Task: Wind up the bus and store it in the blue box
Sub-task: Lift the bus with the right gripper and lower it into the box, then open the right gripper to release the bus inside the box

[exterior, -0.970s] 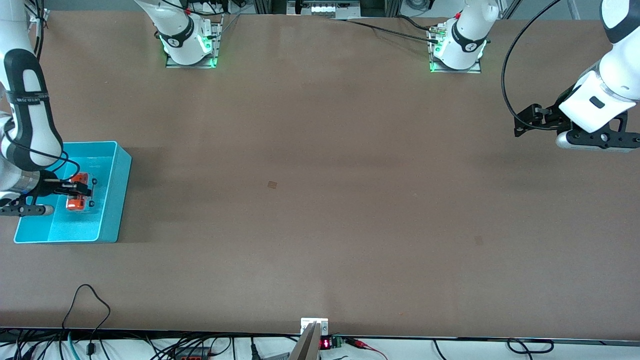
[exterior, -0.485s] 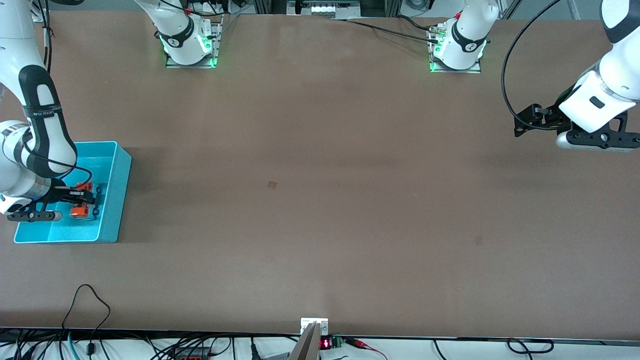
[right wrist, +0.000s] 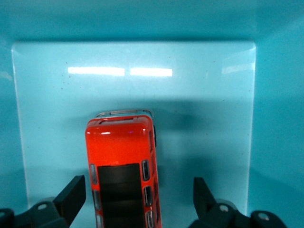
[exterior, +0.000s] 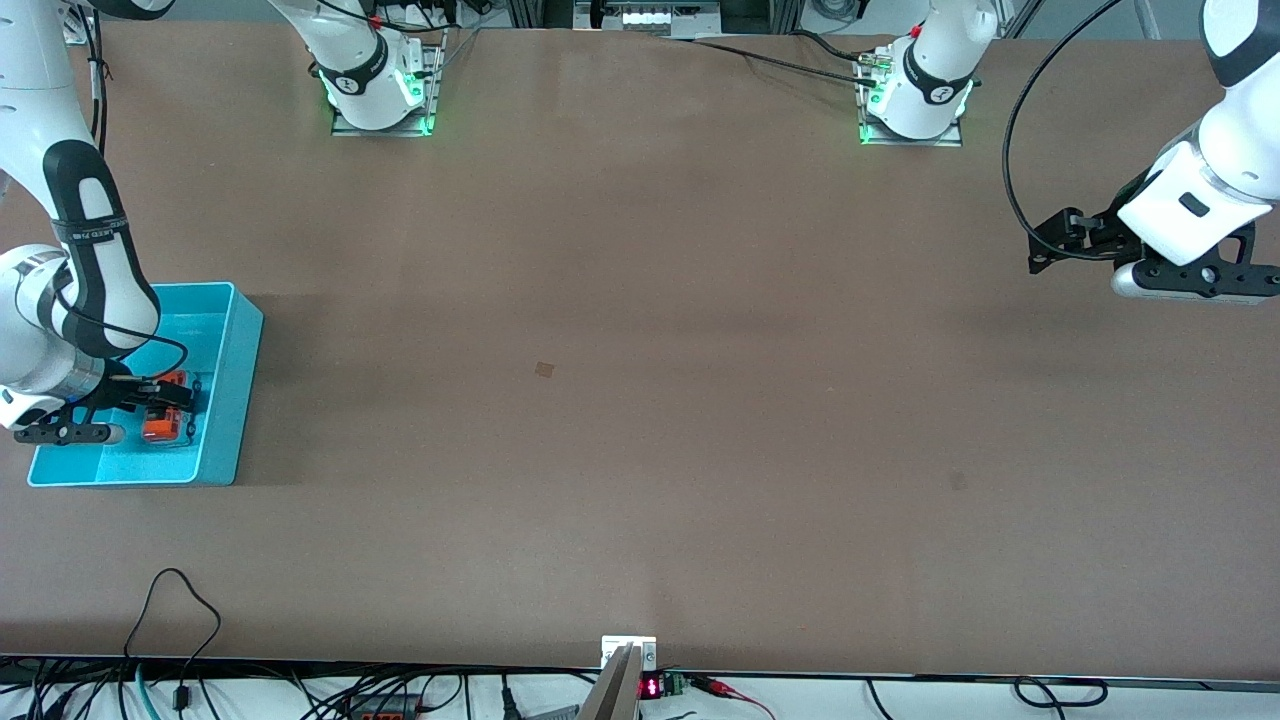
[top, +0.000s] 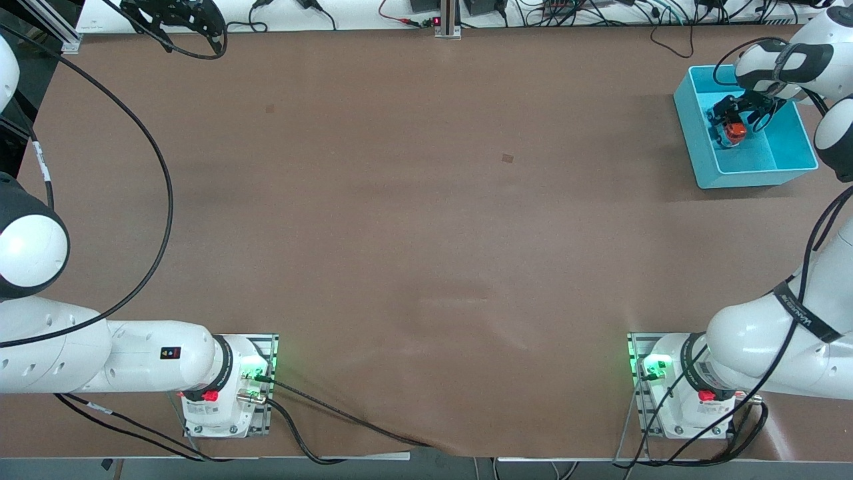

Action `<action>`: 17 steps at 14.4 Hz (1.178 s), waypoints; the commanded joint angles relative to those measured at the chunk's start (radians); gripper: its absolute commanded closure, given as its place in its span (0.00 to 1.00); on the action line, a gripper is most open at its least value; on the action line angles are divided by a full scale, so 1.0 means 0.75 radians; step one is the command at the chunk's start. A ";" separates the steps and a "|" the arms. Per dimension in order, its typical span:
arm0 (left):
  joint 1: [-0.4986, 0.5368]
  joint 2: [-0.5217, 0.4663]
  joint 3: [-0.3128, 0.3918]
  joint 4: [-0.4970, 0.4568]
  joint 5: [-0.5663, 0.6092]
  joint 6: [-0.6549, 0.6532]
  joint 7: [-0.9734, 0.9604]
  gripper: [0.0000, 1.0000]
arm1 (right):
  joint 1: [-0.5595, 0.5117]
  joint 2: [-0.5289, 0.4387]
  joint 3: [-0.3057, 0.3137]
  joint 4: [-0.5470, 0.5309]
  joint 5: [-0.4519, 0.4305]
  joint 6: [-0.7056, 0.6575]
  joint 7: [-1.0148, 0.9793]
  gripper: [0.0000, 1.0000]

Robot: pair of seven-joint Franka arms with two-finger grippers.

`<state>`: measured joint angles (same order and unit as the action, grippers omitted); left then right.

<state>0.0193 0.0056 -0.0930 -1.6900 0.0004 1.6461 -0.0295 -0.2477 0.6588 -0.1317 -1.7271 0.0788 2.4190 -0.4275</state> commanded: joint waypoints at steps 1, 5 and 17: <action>-0.005 0.017 0.001 0.036 -0.009 -0.008 -0.014 0.00 | 0.009 -0.111 0.018 -0.002 0.030 -0.057 -0.015 0.00; -0.003 0.023 0.001 0.048 -0.011 -0.010 -0.014 0.00 | 0.054 -0.244 0.034 0.000 0.032 -0.125 -0.005 0.00; -0.003 0.025 0.001 0.048 -0.011 -0.010 -0.014 0.00 | 0.342 -0.578 0.039 0.198 0.032 -0.733 0.428 0.00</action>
<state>0.0193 0.0089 -0.0930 -1.6842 0.0004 1.6461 -0.0311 -0.0191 0.2748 -0.0937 -1.6184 0.0938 1.9725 -0.1848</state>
